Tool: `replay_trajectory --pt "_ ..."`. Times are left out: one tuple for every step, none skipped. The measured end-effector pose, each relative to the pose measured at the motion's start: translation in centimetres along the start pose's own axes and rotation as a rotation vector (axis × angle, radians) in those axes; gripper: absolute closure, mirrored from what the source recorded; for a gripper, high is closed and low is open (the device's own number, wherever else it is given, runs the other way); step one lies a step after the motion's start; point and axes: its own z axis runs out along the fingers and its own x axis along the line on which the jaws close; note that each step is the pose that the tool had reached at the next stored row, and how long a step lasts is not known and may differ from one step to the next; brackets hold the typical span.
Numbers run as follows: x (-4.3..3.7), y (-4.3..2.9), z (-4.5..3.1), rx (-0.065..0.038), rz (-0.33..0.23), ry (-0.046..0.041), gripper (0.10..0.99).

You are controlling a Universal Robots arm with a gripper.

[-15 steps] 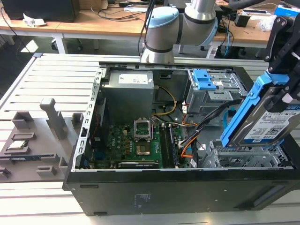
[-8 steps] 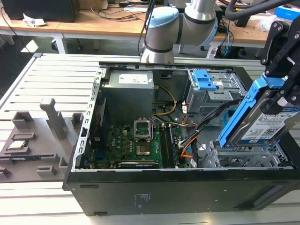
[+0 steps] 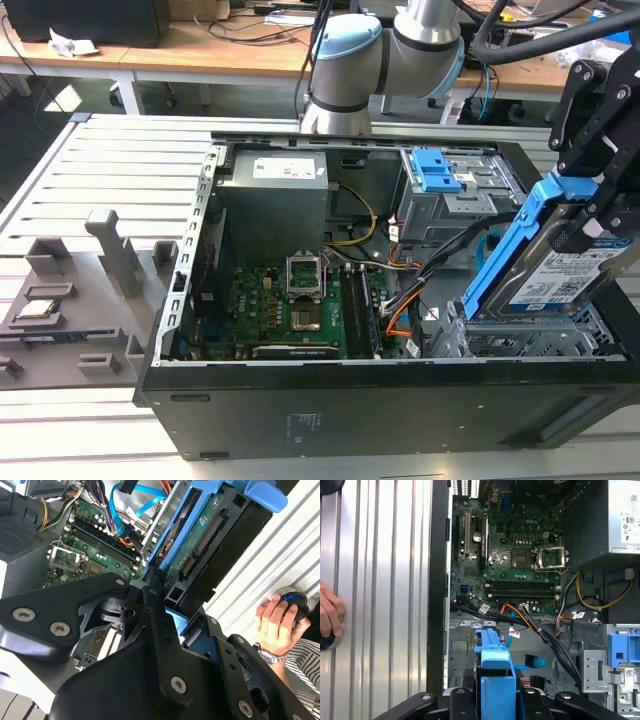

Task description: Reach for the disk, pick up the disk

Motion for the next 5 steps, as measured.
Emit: replay_trajectory --pt "0.0 0.0 0.01 0.0 0.0 0.0 0.722" --pt "0.0 0.0 0.02 0.0 0.0 0.0 0.722" --pt "0.0 0.0 0.03 0.0 0.0 0.0 0.722" --pt "0.0 0.0 0.04 0.0 0.0 -0.0001 0.722" --pt "0.0 0.0 0.05 0.0 0.0 -0.0001 0.722"
